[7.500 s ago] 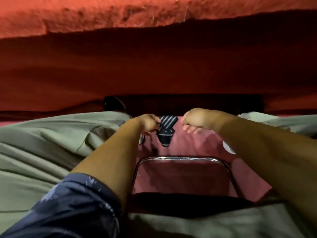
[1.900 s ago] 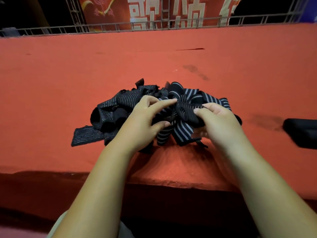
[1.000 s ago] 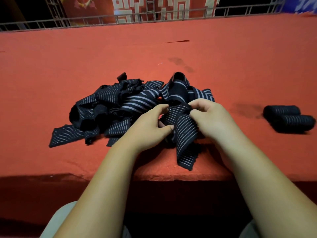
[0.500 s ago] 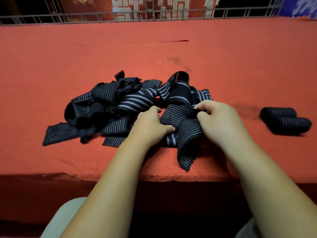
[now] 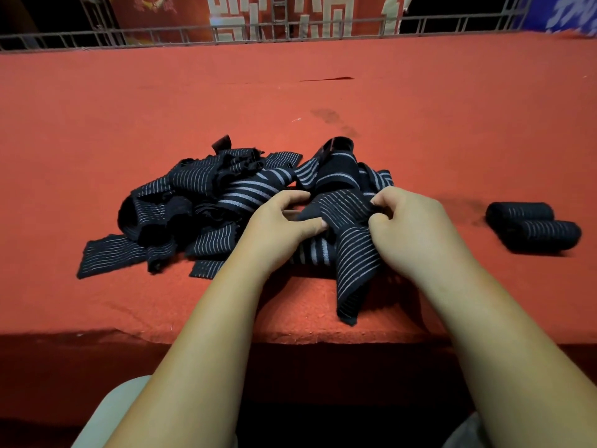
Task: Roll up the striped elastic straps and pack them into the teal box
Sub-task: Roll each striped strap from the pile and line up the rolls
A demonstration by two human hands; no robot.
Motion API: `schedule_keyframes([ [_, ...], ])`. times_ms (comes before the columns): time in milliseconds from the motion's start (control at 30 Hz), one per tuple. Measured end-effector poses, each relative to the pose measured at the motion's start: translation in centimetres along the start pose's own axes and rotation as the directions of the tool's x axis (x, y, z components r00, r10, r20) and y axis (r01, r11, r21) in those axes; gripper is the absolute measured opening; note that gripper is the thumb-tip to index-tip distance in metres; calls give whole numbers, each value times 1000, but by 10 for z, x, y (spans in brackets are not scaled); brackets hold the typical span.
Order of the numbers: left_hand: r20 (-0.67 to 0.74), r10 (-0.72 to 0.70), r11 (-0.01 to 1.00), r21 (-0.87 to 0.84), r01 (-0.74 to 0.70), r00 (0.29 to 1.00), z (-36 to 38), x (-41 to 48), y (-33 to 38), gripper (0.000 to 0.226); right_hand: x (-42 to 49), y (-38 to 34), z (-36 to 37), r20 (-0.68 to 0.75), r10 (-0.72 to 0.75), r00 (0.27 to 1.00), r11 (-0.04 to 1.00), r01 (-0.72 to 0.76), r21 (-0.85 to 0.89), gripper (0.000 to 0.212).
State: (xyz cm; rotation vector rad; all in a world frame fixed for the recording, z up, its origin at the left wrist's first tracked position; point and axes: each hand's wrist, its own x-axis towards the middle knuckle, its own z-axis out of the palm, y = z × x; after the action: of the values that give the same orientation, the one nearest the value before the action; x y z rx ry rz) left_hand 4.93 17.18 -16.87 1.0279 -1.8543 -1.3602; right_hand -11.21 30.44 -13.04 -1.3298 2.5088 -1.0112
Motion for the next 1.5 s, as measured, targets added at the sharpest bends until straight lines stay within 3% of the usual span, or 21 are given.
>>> schedule_keyframes([
  [67,54,-74,992,-102,79,996,-3,1,0,72,0,-2,0,-9,-20,1000,1000,20,8,27],
  [133,66,-124,945,-297,138,990,-2,3,0,69,0,-4,0,-25,-22,999,999,23,34,19],
  [300,-115,-144,804,-593,49,983,1,13,-1,35,-2,-6,-6,-27,-13,1000,999,15,52,19],
  [433,-101,-198,676,-735,61,975,3,15,2,24,-3,-5,-6,-1,-28,1000,999,28,32,18],
  [533,-50,-225,743,-655,138,973,3,13,3,7,-4,-3,-3,20,-110,994,994,109,24,20],
  [667,-154,-205,934,-326,146,966,1,12,-5,38,-2,0,-1,22,-298,954,954,298,30,19],
  [800,-124,-191,981,-60,185,974,2,17,-11,49,-4,-2,-3,17,-363,932,928,360,95,33],
  [967,-152,-167,980,-136,147,974,3,16,-10,40,-10,-7,-6,82,-419,904,905,408,119,22],
  [1067,-59,-150,972,-192,136,987,-1,12,-2,28,-11,-6,-6,133,-423,896,903,405,139,20],
  [1167,-30,-132,983,-134,127,991,-8,7,5,28,-12,-5,-6,132,-417,899,897,384,220,27],
  [1300,33,-87,993,-75,89,996,-15,0,14,20,-11,-3,-8,88,-428,899,838,359,412,6],
  [1433,45,-10,1000,-25,11,999,-20,-6,23,27,-15,-3,-14,88,-466,880,765,351,540,19],
  [1500,57,15,995,-103,-9,998,-21,-6,24,32,-16,-2,-16,89,-499,862,733,365,575,24],
])
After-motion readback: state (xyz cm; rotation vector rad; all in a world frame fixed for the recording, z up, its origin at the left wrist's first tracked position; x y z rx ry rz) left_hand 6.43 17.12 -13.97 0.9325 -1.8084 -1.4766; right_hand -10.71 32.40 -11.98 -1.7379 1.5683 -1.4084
